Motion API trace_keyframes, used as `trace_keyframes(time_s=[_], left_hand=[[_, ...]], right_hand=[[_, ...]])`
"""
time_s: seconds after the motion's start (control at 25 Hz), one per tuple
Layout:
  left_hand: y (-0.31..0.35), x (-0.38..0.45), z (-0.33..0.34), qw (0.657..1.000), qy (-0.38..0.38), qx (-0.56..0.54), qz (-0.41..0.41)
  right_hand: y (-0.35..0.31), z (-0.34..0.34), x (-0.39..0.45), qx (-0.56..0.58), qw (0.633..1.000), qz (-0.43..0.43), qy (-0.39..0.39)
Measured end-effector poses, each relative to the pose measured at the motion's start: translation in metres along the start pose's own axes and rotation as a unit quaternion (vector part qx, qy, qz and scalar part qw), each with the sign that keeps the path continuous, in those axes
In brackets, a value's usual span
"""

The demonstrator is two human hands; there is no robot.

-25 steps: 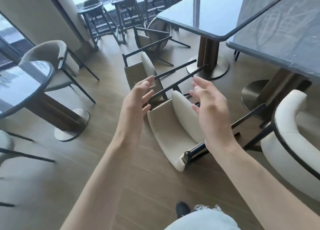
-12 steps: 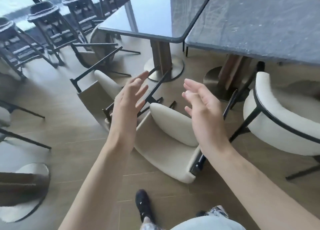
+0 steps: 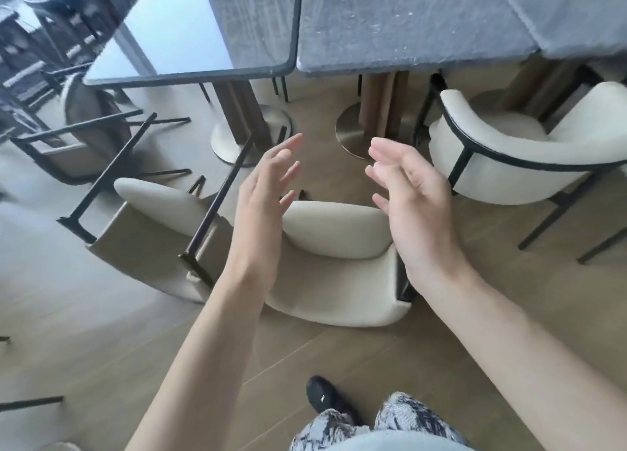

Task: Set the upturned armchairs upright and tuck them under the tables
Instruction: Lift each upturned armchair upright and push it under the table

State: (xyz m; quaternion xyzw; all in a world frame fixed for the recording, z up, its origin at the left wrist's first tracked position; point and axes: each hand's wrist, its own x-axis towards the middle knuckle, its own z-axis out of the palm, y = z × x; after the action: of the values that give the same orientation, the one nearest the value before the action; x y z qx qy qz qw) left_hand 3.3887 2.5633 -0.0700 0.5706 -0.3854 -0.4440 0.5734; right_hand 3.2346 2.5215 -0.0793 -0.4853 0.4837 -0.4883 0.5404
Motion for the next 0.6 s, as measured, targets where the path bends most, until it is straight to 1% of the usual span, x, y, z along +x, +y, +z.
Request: trace_keyframes(time_s=[0.12, 0.28, 0.44, 0.6], left_hand=[[-0.004, -0.008, -0.011, 1.0, -0.014, -0.002, 0.002], [-0.007, -0.032, -0.015, 0.999, -0.035, 0.001, 0.001], [-0.007, -0.066, -0.015, 0.999, -0.05, -0.003, -0.002], [-0.014, -0.109, -0.017, 0.999, -0.048, -0.008, 0.002]], right_hand=[[0.0, 0.01, -0.023, 0.005, 1.0, -0.004, 0.021], [0.003, 0.012, -0.065, -0.007, 1.0, -0.001, 0.024], [-0.003, 0.004, -0.107, 0.012, 0.999, -0.015, 0.037], [0.0, -0.009, -0.153, 0.029, 0.998, -0.014, 0.045]])
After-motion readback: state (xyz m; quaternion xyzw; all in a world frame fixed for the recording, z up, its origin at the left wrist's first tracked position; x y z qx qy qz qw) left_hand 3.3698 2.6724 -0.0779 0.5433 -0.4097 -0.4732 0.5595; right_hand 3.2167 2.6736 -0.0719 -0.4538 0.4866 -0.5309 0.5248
